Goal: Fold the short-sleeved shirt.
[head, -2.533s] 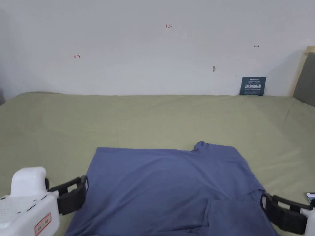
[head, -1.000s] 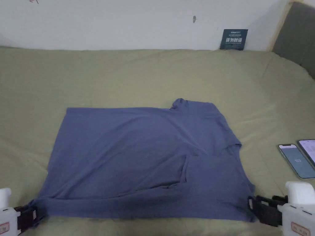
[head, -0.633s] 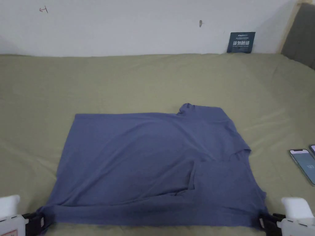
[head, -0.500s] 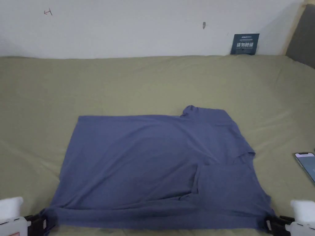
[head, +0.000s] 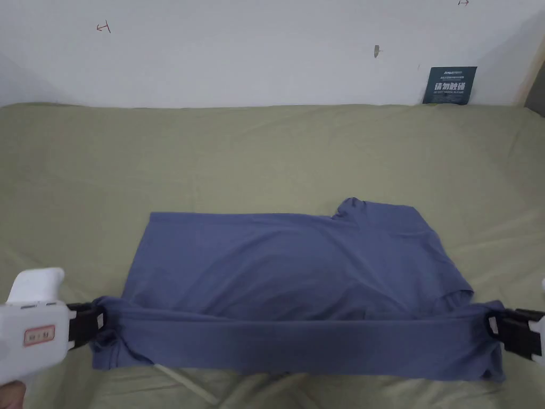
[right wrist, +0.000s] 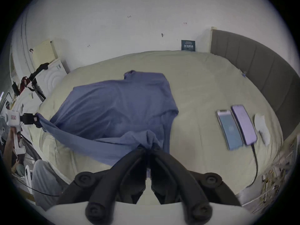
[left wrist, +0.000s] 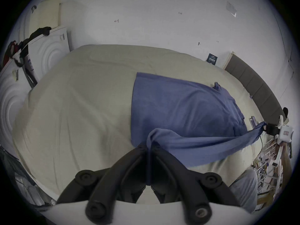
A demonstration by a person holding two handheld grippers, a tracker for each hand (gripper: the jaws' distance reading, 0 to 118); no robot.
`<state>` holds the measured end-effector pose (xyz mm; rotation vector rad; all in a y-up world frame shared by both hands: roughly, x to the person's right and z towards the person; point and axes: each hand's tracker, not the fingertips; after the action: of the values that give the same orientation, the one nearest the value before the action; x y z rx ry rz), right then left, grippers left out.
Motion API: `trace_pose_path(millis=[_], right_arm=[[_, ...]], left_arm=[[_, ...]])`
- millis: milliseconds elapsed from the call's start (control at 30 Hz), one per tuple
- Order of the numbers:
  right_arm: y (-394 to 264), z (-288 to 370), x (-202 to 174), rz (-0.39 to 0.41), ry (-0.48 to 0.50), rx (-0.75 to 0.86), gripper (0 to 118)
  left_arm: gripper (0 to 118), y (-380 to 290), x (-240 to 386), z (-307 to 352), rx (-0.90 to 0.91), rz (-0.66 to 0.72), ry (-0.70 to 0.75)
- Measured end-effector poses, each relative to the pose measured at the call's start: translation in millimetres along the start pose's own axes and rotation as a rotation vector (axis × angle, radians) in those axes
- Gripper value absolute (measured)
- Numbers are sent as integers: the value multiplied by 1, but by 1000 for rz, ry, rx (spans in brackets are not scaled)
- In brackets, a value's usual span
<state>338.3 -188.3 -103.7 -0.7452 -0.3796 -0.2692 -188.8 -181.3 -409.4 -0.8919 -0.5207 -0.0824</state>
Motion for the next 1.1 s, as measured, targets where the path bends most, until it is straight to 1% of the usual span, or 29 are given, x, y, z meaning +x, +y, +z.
trace_pose_path(millis=[167, 267, 400, 500, 533, 567, 600, 633, 667, 700, 767, 800, 833, 867, 900, 933, 967, 1000, 1033, 1067, 1100], right_arm=[[48, -49, 4, 1, -9, -20, 6], [65, -81, 4, 0, -13, -62, 6], [73, -118, 5, 9, -34, -124, 6], [70, -135, 7, -8, -34, -150, 8], [69, -138, 9, -28, -31, -165, 31], [67, -138, 9, -40, -32, -165, 74], [63, -136, 9, -56, -29, -151, 110], [60, -135, 9, -59, -33, -152, 118], [56, -128, 10, -59, -19, -135, 118], [54, -119, 8, -53, -24, -99, 118], [47, -103, 7, -63, -15, -100, 118], [43, -94, 8, -75, -13, -83, 118], [38, -85, 7, -83, -14, -69, 115], [34, -77, 6, -84, -17, -65, 104], [27, -66, 5, -96, -23, -35, 78], [21, -57, 7, -105, -30, 4, 20], [15, -49, 5, -99, -35, 5, 2], [9, -45, 5, -93, -34, 10, 2], [2, -42, 2, -74, -66, 15, 2], [-4, -38, 4, -79, -93, 32, 2], [-7, -37, 6, -87, -40, -5, 2]], left_arm=[[2, 48, -1, -45, -13, 21, -9], [2, 67, 1, -75, -45, 13, 2], [2, 82, 2, -107, -75, 8, 7], [4, 83, 2, -126, -98, 22, 4], [26, 82, 1, -131, -105, 30, 2], [69, 81, 1, -134, -118, 47, 0], [105, 78, 0, -134, -112, 69, -1], [112, 74, -1, -134, -101, 70, -10], [109, 69, 0, -129, -87, 77, -1], [108, 68, 0, -120, -52, 97, -8], [106, 60, 2, -102, -44, 99, 14], [101, 54, 6, -89, -4, 90, 52], [84, 48, 10, -76, 35, 63, 68], [64, 41, 13, -64, 66, 46, 85], [35, 33, 14, -55, 80, 32, 104], [0, 25, 17, -46, 92, 31, 109], [0, 18, 19, -41, 79, 23, 106], [0, 11, 20, -39, 71, 24, 108], [0, 4, 7, -44, 66, 30, 107], [0, 0, 7, -43, 37, 40, 94], [0, -4, 6, -45, -5, 58, 88]])
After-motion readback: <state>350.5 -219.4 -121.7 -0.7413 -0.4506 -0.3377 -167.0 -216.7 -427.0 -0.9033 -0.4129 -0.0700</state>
